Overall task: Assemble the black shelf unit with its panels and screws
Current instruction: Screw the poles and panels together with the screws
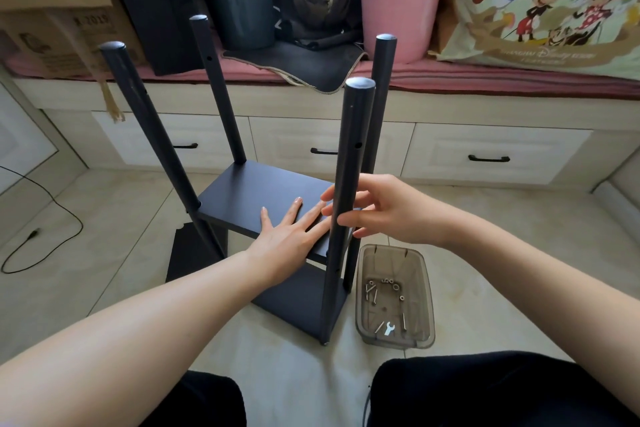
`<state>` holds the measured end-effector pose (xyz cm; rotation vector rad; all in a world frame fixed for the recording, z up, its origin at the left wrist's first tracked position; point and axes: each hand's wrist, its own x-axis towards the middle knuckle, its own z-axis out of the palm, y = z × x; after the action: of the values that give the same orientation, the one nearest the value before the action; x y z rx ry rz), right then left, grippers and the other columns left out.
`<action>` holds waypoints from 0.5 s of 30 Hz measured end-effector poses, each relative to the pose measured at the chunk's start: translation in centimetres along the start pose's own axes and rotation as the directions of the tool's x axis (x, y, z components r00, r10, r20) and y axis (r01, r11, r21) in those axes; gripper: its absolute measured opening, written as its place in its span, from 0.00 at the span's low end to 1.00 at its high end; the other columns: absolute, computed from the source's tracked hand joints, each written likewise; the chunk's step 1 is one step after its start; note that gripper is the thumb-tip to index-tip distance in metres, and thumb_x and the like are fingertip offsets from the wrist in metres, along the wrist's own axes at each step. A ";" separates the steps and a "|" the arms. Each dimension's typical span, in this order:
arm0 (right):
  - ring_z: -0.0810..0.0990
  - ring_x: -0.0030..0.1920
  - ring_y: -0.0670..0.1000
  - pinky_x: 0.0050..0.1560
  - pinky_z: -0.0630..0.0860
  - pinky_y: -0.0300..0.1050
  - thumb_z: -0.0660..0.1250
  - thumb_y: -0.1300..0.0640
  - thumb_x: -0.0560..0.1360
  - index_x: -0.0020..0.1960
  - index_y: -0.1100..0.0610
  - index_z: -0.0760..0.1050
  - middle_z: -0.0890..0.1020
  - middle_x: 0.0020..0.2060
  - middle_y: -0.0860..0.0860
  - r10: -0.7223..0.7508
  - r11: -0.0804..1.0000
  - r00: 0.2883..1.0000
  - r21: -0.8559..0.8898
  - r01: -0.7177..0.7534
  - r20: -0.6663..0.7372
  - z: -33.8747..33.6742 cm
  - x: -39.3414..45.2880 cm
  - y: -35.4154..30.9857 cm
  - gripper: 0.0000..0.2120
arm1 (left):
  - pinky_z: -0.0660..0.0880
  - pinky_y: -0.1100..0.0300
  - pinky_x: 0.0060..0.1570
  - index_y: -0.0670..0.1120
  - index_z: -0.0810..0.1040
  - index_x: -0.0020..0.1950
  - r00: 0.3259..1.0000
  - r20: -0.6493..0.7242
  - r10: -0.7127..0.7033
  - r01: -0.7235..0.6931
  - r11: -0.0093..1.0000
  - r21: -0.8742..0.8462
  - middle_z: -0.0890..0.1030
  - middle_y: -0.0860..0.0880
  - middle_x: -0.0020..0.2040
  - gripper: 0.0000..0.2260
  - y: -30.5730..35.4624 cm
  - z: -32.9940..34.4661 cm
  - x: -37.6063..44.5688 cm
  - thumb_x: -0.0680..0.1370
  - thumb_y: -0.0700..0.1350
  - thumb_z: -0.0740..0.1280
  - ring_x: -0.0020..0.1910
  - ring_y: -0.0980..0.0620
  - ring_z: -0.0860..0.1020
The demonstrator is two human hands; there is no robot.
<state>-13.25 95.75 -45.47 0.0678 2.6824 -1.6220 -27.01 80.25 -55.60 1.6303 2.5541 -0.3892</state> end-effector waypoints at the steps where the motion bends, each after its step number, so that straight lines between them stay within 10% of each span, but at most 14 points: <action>1: 0.83 0.54 0.42 0.51 0.83 0.53 0.68 0.60 0.79 0.56 0.46 0.77 0.85 0.53 0.47 0.004 1.000 1.000 -0.005 -0.004 -0.016 -0.1 0.1 0.0 0.11 | 0.54 0.22 0.68 0.56 0.32 0.80 1.000 0.006 0.002 -0.002 1.000 -0.002 0.35 0.51 0.82 0.40 0.0 0.0 0.0 0.83 0.37 0.59 0.80 0.37 0.39; 15: 0.83 0.52 0.40 0.47 0.84 0.49 0.69 0.58 0.78 0.55 0.41 0.76 0.84 0.53 0.45 -0.027 0.999 0.999 0.017 0.027 -0.037 0.7 1.0 0.4 0.12 | 0.52 0.22 0.68 0.53 0.28 0.79 0.999 0.053 -0.003 0.000 0.998 0.055 0.32 0.48 0.81 0.41 -0.5 0.6 0.4 0.83 0.38 0.59 0.79 0.34 0.35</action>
<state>-14.29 95.34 -46.22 0.0621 2.7075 -1.6685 -27.64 80.24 -56.21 1.6138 2.5276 -0.5005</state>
